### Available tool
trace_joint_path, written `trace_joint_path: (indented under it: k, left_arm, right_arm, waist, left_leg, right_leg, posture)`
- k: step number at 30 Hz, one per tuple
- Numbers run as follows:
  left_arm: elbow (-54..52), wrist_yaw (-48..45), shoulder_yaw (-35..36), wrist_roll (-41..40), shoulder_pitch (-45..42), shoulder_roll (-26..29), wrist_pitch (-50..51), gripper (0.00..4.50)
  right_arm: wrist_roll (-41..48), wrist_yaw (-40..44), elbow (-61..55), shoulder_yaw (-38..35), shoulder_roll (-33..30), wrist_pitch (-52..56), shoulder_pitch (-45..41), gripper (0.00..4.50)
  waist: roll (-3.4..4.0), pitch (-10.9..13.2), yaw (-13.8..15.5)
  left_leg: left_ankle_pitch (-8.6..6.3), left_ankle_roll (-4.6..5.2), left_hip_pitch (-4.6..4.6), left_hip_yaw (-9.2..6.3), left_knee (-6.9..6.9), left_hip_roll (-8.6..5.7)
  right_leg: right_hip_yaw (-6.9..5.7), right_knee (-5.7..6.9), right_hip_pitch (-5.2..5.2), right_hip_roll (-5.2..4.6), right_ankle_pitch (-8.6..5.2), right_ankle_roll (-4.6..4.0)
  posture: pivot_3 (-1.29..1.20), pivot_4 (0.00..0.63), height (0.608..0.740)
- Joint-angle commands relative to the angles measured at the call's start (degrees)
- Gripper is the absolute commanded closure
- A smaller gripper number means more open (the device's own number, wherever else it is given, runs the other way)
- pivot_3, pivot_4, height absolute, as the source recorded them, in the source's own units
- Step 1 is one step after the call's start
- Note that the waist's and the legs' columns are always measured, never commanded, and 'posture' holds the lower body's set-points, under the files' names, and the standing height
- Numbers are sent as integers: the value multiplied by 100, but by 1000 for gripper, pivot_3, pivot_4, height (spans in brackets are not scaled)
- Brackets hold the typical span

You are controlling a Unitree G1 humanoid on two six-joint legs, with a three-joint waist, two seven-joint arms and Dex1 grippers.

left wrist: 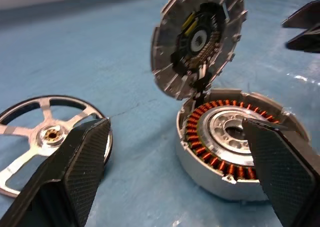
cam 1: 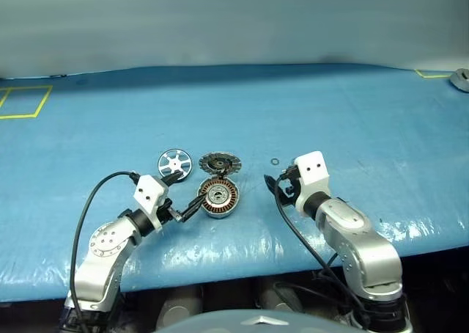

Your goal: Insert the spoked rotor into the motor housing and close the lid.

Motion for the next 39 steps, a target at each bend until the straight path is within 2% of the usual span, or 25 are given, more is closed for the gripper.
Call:
trace_joint_path:
  k: [1, 7, 16, 19, 24, 26, 27, 32, 35, 39]
  left_arm:
    - [66, -177, -140, -5, 107, -59, -344, 0]
    - [321, -291, -227, 70, 139, -146, -823, 0]
    - [722, -458, -367, 199, 379, -172, -1438, 0]
    - [789, -575, -368, 47, 432, -185, -1349, 0]
    - [880, -668, -370, 38, 485, -154, -1281, 0]
    - [883, -622, -342, 62, 505, -177, -1293, 0]
    - [881, -600, -332, 72, 511, -183, -1297, 0]
    - [831, -507, -294, 91, 573, -199, -1303, 0]
    - [816, -450, -255, 95, 578, -197, -1322, 0]
    - [846, -395, -214, 146, 537, -204, -1431, 0]
  right_arm:
    - [-242, -624, 1175, -170, 361, -1176, -449, 752]
    - [-203, -995, 3005, -466, 725, -2407, -1225, 752]
    - [-288, -1069, 4385, -370, 771, -2904, -1470, 752]
    - [-520, -1288, 4687, -253, 766, -2964, -1403, 1348]
    - [-601, -1368, 4806, -162, 818, -3022, -1344, 3011]
    - [-603, -1326, 4569, -38, 880, -2922, -1163, 3682]
    - [-601, -1308, 4406, 21, 917, -2847, -1041, 3832]
    - [-658, -1024, 2951, 558, 900, -2199, -17, 3831]
    - [-592, -602, 1696, 1035, 582, -1664, 584, 3831]
    - [-323, 160, 434, 1462, -29, -1149, 757, 3831]
  waist:
    - [0, 3, -22]
    - [3, 7, -4]
    - [5, 6, -34]
    - [4, 5, -43]
    - [2, -4, -40]
    - [-3, -10, -33]
    - [-7, -13, -28]
    - [-13, -22, -15]
    - [-12, -22, -10]
    - [-5, -11, -22]
  left_leg:
    - [0, 1, 1, 6, 1, 0]
    - [2, 6, -2, 12, -1, -2]
    - [-1, 12, 0, 20, -2, -1]
    - [-2, 13, 17, 20, -1, -1]
    - [-1, 16, 57, 11, 4, 1]
    - [0, 18, 58, 8, 6, -1]
    - [0, 18, 58, 7, 6, -2]
    - [-2, 18, 55, -4, -4, -2]
    - [-5, 17, 54, -8, -9, -1]
    - [-5, 16, 52, -5, 0, 0]
  right_leg:
    - [5, -2, 1, 1, 0, -2]
    - [8, -3, -5, 2, 26, -20]
    - [15, -3, -2, 5, 27, -24]
    - [14, -2, 18, 5, 27, -25]
    - [8, -4, 63, 6, -9, -25]
    - [9, -4, 66, 4, -8, -24]
    - [9, -4, 67, 4, -8, -24]
    - [6, -5, 63, 3, -7, -20]
    - [3, -5, 61, 1, -16, -23]
    - [2, -5, 59, -4, -28, -32]
  posture:
    - [0, 150, 740]
    - [0, 150, 740]
    - [0, 150, 740]
    - [0, 150, 740]
    - [0, 150, 740]
    - [0, 150, 740]
    - [0, 150, 740]
    - [0, 150, 740]
    - [0, 150, 740]
    - [0, 150, 740]
